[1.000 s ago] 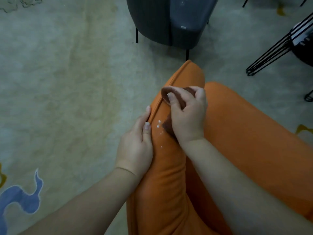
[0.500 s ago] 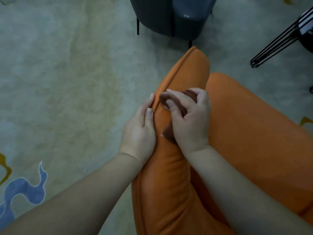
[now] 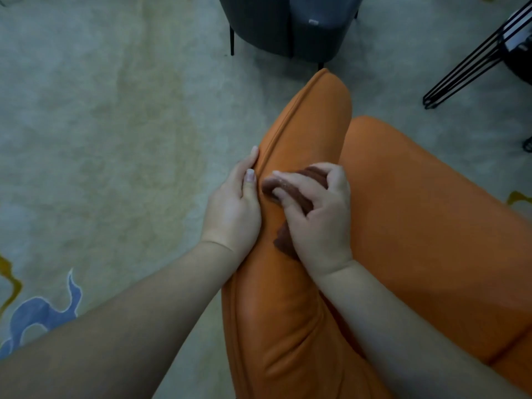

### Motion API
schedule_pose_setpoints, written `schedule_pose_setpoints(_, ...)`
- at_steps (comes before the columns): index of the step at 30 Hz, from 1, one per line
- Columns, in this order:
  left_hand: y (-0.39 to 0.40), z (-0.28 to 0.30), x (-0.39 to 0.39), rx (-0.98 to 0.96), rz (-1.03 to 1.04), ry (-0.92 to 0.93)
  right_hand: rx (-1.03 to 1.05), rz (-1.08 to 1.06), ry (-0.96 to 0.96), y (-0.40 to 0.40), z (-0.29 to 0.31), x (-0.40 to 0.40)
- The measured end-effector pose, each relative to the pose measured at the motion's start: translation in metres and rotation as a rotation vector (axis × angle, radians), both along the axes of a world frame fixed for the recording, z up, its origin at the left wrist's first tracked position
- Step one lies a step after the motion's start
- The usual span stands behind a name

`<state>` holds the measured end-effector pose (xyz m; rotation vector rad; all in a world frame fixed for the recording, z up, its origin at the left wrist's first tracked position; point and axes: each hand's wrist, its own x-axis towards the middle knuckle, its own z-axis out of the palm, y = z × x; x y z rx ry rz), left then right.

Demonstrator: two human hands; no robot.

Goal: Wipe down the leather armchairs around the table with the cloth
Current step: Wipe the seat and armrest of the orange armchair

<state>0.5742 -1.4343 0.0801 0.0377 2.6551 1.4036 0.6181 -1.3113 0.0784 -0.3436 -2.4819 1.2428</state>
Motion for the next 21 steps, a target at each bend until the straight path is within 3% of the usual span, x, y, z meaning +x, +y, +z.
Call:
schedule_pose_setpoints(6,0.002,0.001,0.001,-0.008,0.002,0.012,-0.084,0.18,0.013,0.0,-0.004,0.072)
schedule_pose_setpoints(10,0.002,0.001,-0.001,-0.048,-0.012,-0.001,0.016,-0.016,0.073,0.0,-0.006,0.018)
schedule_pose_setpoints(15,0.002,0.0,-0.001,-0.075,-0.029,-0.002,-0.011,-0.21,0.065,0.027,-0.009,-0.067)
schedule_pose_setpoints(18,0.003,0.0,-0.003,-0.093,-0.026,-0.04,-0.085,-0.252,0.015,0.041,-0.005,-0.095)
schedule_pose_setpoints(21,0.003,-0.001,-0.002,-0.13,-0.045,-0.038,-0.067,-0.169,0.026,0.032,-0.003,-0.072)
